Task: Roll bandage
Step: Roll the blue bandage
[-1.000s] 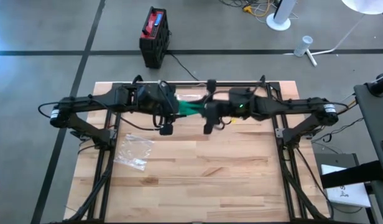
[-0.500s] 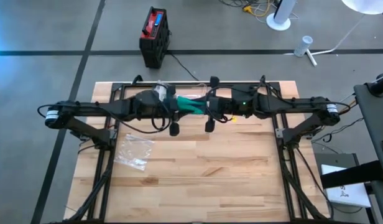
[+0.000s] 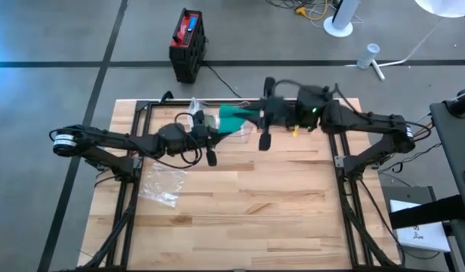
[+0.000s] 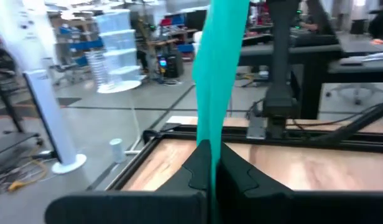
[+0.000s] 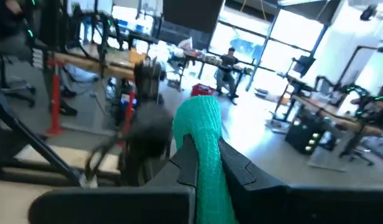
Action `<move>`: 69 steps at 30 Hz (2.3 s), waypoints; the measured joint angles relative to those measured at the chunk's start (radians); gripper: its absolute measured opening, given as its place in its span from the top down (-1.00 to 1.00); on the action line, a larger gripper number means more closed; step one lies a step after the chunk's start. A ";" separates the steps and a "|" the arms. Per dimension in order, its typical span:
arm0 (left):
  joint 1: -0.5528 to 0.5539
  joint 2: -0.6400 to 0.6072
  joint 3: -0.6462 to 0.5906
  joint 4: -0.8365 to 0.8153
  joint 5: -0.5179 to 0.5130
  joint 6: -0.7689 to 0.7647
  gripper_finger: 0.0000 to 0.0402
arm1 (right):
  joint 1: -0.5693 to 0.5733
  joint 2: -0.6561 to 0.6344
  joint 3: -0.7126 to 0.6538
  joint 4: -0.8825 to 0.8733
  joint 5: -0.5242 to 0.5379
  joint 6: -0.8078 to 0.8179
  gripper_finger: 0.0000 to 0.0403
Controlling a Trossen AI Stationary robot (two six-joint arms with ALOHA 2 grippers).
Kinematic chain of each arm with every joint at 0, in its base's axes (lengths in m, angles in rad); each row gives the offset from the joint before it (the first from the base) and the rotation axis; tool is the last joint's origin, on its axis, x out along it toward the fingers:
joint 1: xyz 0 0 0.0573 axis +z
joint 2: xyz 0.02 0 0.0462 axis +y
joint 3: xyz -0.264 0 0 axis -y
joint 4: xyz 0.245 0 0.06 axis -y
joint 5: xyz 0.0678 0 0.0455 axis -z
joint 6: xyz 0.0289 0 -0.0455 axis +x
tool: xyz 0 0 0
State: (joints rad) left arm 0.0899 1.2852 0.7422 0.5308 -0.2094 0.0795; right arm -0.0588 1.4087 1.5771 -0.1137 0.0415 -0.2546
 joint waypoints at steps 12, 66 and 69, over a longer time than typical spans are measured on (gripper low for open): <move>-0.008 0.000 -0.124 0.175 -0.025 0.026 1.00 | -0.084 0.003 0.191 -0.100 -0.096 0.029 0.91; -0.108 -0.084 0.817 -1.048 0.048 0.116 -0.36 | -0.044 0.102 -0.278 0.472 -0.036 -1.265 0.94; -0.096 -0.059 0.817 -1.079 0.027 0.058 -0.31 | -0.043 0.112 -0.278 0.477 -0.021 -1.409 0.94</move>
State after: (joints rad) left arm -0.0058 1.2263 1.5589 -0.5482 -0.1829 0.1371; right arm -0.1018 1.5205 1.2991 0.3630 0.0202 -1.6639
